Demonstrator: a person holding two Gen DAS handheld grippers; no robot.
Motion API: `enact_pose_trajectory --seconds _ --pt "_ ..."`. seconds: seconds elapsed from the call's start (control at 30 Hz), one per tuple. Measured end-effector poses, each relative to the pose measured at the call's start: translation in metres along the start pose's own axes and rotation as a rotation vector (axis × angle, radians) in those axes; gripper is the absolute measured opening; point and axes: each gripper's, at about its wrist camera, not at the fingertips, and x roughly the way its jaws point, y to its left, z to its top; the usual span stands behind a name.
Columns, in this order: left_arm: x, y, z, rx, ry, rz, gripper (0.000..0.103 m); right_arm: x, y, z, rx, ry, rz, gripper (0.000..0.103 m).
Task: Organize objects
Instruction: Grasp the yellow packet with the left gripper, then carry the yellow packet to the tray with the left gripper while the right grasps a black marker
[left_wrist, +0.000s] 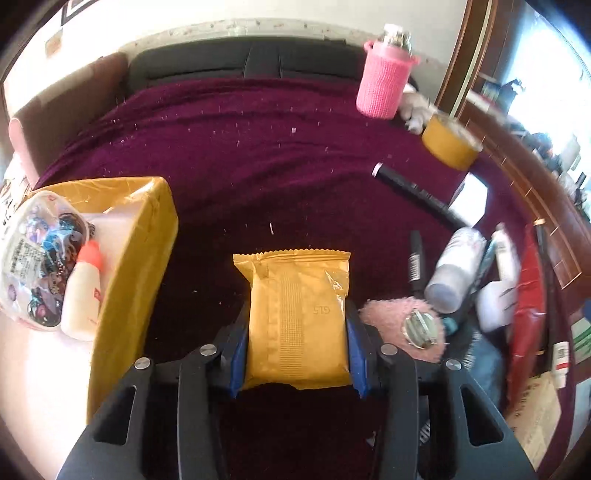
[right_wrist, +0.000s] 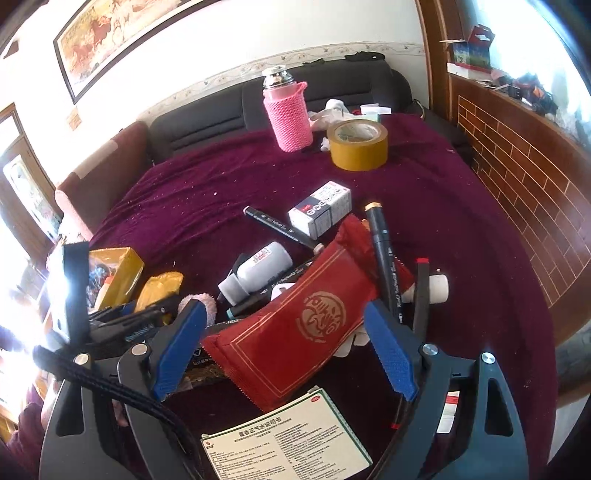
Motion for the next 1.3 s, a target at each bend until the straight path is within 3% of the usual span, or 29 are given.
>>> enact_pose_trajectory --seconds 0.13,0.23,0.37,0.5,0.67,0.73,0.77,0.87,1.0,1.3 --pt "-0.028 0.004 -0.004 -0.019 -0.051 -0.063 0.039 0.002 0.009 0.013 -0.031 0.016 0.014 0.087" --pt "-0.063 0.009 -0.004 -0.025 -0.114 -0.114 0.039 0.013 0.021 0.04 -0.089 0.035 0.048 0.087" --pt "-0.099 0.03 -0.007 -0.03 -0.178 -0.156 0.039 0.063 0.055 0.084 -0.286 0.127 0.034 0.087" --pt "-0.126 0.065 -0.017 -0.057 -0.208 -0.148 0.039 0.13 0.081 0.103 -0.411 0.244 -0.03 0.082" --pt "-0.144 0.119 -0.03 -0.121 -0.225 -0.104 0.039 0.202 0.079 0.096 -0.465 0.429 -0.161 0.042" --pt "-0.146 0.141 -0.034 -0.159 -0.228 -0.095 0.039 0.213 0.07 0.094 -0.452 0.457 -0.189 0.035" --pt "-0.146 0.152 -0.035 -0.18 -0.23 -0.084 0.039 0.212 0.065 0.097 -0.425 0.452 -0.157 0.026" --pt "-0.145 0.172 -0.04 -0.218 -0.236 -0.067 0.039 0.21 0.057 0.097 -0.395 0.465 -0.132 0.015" --pt "-0.141 0.182 -0.042 -0.241 -0.252 -0.053 0.039 0.2 0.044 0.096 -0.336 0.442 -0.105 0.012" --pt "-0.148 0.187 -0.048 -0.249 -0.275 -0.036 0.039 0.134 0.034 0.105 -0.256 0.234 -0.052 0.012"
